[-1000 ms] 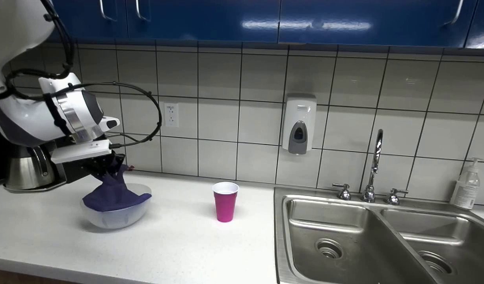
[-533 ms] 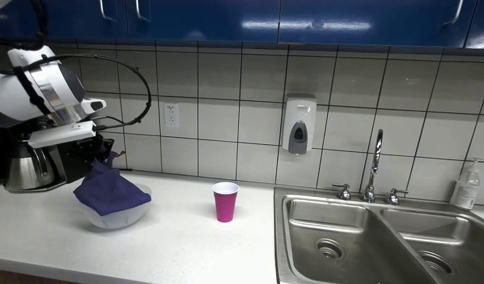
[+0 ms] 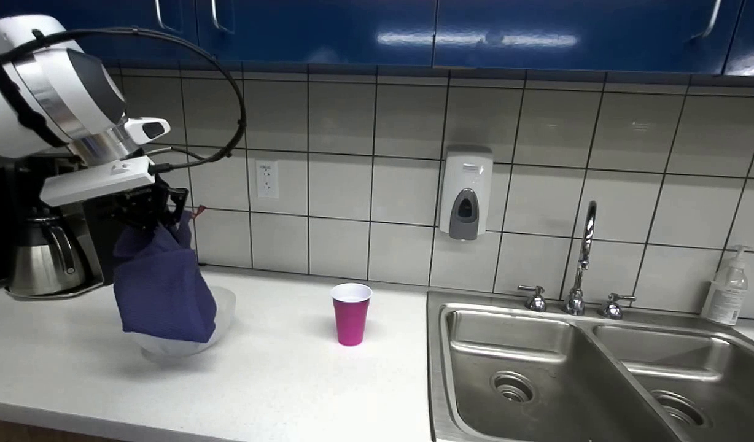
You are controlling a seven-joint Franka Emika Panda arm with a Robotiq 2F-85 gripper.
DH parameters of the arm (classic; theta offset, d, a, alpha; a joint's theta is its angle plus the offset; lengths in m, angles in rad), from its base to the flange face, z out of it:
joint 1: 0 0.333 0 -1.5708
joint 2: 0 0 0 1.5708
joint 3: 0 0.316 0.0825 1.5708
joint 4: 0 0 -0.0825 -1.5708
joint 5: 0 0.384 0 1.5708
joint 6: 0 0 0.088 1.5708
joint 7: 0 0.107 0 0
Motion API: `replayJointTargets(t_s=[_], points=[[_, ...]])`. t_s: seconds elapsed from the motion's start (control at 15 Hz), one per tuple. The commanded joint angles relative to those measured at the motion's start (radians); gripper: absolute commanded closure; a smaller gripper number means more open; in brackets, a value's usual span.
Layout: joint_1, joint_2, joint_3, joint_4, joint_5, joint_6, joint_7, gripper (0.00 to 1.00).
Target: Remove the blue towel from the clear bowl and put it on the countertop
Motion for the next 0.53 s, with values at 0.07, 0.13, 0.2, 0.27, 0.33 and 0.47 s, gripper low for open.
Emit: replayJointTargets(t_s=[0.07,0.13,0.2,0.27,0.33,0.47], points=[[-0.091,-0.185,0.044,-0.112,0.03,-0.028,-0.06,0.99],[-0.103,-0.211,0.042,-0.132,0.04,-0.029,-0.067,0.99],[-0.118,-0.237,0.041,-0.154,0.045,-0.032,-0.068,0.99],[-0.13,-0.256,0.039,-0.171,0.053,-0.037,-0.073,0.99],[-0.148,-0.273,0.038,-0.192,0.055,-0.039,-0.072,0.99],[-0.19,-0.297,0.038,-0.225,0.047,-0.046,-0.064,0.99]])
